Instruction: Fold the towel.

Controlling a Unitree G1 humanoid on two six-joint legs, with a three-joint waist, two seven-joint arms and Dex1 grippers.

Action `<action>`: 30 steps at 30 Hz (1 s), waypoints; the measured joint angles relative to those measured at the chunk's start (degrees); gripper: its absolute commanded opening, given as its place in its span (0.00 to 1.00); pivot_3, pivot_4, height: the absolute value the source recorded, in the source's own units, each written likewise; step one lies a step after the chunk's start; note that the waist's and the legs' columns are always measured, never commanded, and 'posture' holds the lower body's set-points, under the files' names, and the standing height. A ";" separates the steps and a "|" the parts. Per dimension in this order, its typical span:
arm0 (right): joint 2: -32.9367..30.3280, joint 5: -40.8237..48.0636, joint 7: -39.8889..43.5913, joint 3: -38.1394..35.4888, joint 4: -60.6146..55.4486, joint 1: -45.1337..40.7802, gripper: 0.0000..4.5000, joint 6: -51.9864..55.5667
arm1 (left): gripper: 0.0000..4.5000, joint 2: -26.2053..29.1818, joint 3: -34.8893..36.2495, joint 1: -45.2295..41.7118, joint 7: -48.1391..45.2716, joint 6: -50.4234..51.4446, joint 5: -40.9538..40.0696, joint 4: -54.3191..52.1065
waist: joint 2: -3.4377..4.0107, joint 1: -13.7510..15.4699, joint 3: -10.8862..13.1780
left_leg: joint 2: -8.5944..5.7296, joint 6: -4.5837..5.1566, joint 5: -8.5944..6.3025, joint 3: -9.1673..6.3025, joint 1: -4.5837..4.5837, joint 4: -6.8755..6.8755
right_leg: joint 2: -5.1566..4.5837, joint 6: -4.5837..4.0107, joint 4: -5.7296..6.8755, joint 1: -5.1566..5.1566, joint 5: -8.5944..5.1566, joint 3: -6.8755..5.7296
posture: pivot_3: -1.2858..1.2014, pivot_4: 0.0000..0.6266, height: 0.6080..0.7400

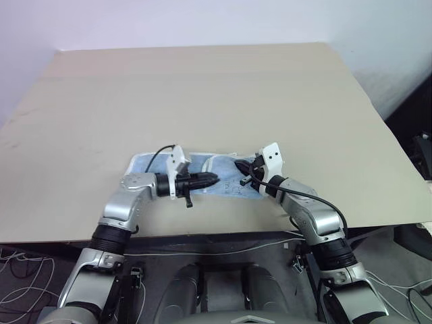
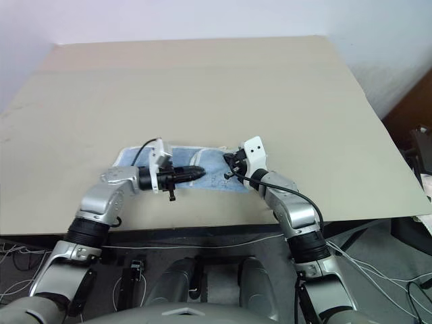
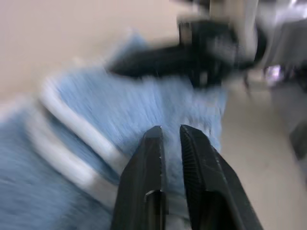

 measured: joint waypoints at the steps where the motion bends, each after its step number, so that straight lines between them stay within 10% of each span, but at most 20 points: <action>1: -0.25 0.37 0.81 -0.44 -0.23 -0.22 0.04 0.40 | 0.32 1.71 1.69 0.06 -0.16 1.93 -1.60 -1.88 | 0.01 -0.05 0.00 | 0.00 -0.01 0.00 0.00 0.00 -0.01 | 0.00 0.00 0.02 -0.02 0.00 0.01 | 0.52 0.24 1.00; 10: -3.82 2.93 8.53 -1.79 -9.27 -2.68 0.66 4.04 | 1.00 9.20 11.79 1.19 9.11 10.77 -3.89 -3.59 | 0.01 0.17 0.01 | -0.01 -0.02 0.01 -0.02 0.00 -0.01 | -0.01 0.00 0.01 -0.01 0.00 -0.02 | 0.52 0.24 1.00; 14: -5.90 3.93 12.10 -1.12 -10.56 -4.78 0.96 6.29 | 1.00 10.89 17.66 3.10 14.34 14.97 -6.03 -5.68 | 0.01 0.10 0.01 | -0.02 -0.03 0.00 -0.01 -0.02 -0.01 | -0.04 0.00 -0.01 -0.03 0.00 -0.01 | 0.52 0.24 1.00; 30: -6.94 5.82 24.29 4.96 -11.05 -8.47 0.99 7.22 | 1.00 6.75 37.50 28.40 36.30 31.18 -19.34 -28.53 | -0.05 0.44 -0.01 | 0.00 -0.21 -0.11 -0.09 -0.01 -0.08 | -0.19 -0.06 -0.19 -0.11 0.00 -0.04 | 0.52 0.24 1.00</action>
